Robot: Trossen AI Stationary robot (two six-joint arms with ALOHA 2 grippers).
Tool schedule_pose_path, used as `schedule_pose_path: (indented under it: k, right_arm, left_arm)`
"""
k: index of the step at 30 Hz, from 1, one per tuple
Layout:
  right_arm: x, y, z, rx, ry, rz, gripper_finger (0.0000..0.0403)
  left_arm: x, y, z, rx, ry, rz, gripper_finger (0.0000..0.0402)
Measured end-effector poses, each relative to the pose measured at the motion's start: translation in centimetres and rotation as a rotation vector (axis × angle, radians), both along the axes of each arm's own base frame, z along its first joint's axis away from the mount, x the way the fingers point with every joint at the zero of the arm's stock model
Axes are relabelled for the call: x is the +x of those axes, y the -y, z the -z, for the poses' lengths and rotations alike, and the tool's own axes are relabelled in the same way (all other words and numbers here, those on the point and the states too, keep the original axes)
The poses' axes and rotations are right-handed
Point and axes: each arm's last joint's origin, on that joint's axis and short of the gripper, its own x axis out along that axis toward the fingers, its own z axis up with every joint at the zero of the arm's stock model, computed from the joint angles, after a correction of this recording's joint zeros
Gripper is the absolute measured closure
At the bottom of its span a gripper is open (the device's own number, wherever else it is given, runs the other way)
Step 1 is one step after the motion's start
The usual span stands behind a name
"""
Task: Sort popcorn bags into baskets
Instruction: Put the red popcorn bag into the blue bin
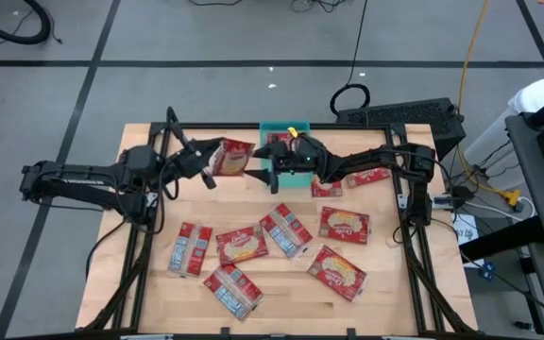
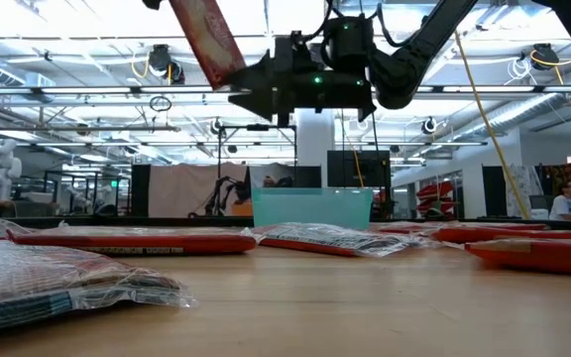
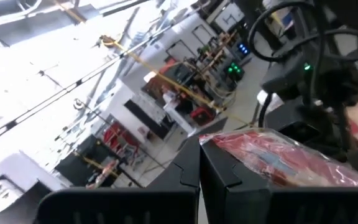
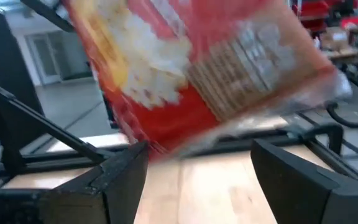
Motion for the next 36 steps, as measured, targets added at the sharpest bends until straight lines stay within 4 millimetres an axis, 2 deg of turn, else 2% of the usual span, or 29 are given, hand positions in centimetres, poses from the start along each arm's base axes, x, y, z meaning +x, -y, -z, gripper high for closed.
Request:
schedule_pose_path:
  k: [8,16,20,23,30,36]
  right_arm:
    - [-0.2,-0.2,-1.3,-0.029,0.139,-0.068,0.0132]
    - [-0.3,-0.4,-1.6,0.004,0.157,-0.119,0.0209]
    - [-0.3,-0.2,-1.6,0.138,0.152,-0.134,0.0226]
    - [-0.4,0.0,-1.9,0.215,0.163,-0.151,0.0206]
    - [-0.4,-0.9,-2.5,0.261,0.213,-0.202,0.0119]
    - [-0.3,-0.9,-2.5,0.249,0.221,-0.157,0.01]
  left_arm:
    - [0.1,0.2,-0.2,0.005,0.017,0.06,0.0401]
    - [0.1,0.2,-0.2,0.047,-0.007,0.052,0.0401]
    - [0.0,0.2,-0.6,0.124,0.007,0.062,0.0401]
    - [0.0,0.3,-1.0,0.161,0.015,0.1,0.0401]
    - [0.0,0.0,-1.2,0.129,0.054,0.182,0.0401]
    - [0.0,0.3,-1.7,0.149,0.109,0.299,0.0401]
